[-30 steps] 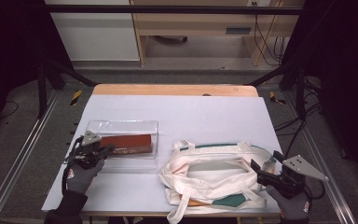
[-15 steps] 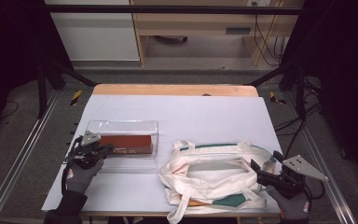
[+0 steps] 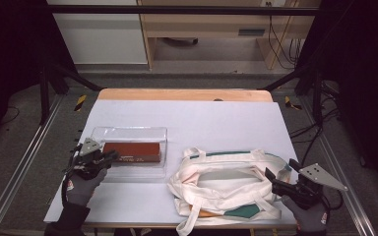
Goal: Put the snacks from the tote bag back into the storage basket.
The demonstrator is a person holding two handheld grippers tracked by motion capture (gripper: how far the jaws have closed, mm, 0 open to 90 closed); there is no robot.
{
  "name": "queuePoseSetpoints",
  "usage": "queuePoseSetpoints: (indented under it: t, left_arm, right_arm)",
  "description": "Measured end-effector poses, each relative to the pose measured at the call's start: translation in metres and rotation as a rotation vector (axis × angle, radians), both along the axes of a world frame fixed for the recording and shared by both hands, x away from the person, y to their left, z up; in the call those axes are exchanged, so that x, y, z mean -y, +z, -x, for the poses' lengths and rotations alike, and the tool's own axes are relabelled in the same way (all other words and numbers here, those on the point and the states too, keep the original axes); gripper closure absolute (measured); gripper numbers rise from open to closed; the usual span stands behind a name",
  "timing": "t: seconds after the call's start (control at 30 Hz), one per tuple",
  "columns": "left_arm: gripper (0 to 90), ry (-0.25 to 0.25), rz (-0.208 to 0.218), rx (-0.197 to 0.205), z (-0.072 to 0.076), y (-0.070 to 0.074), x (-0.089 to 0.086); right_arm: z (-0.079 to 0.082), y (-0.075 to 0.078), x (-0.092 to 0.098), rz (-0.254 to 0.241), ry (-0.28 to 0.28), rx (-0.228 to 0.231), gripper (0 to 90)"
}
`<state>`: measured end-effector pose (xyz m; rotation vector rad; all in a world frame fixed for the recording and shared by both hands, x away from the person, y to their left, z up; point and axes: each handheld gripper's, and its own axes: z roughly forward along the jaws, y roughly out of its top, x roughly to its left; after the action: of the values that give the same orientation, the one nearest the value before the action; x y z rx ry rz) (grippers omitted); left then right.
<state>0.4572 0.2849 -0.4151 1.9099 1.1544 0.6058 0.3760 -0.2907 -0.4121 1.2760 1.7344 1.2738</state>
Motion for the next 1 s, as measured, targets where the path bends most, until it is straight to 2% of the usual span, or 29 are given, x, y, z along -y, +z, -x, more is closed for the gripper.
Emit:
queuePoseSetpoints:
  t: [0.2, 0.3, 0.47, 0.6, 0.8, 0.9, 1.0]
  left_arm:
    - [61.5, 0.02, 0.041, 0.119, 0.018, 0.015, -0.01]
    - [48.8, 0.036, 0.041, 0.151, 0.023, 0.017, -0.013]
    - [30.7, 0.041, 0.059, 0.175, 0.03, 0.014, -0.018]
    - [21.3, 0.027, 0.078, 0.198, 0.037, 0.014, -0.023]
    - [16.4, 0.041, 0.102, 0.206, 0.048, 0.008, -0.037]
    - [16.4, 0.054, 0.113, 0.207, 0.052, 0.002, -0.044]
    - [16.1, 0.065, 0.093, 0.205, 0.052, -0.003, -0.049]
  right_arm:
    - [0.0, 0.0, 0.0, 0.003, 0.001, 0.005, 12.2]
    - [0.0, 0.0, 0.0, -0.001, 0.0, 0.006, 11.9]
    - [0.001, 0.0, 0.003, -0.011, -0.009, 0.007, 11.7]
    - [0.002, 0.0, 0.007, -0.012, -0.016, 0.01, 11.8]
    - [0.001, -0.001, 0.013, -0.011, -0.024, 0.025, 11.9]
    - [0.001, -0.002, 0.013, -0.017, -0.025, 0.018, 12.0]
    - [0.0, -0.003, 0.014, -0.014, -0.024, 0.019, 12.1]
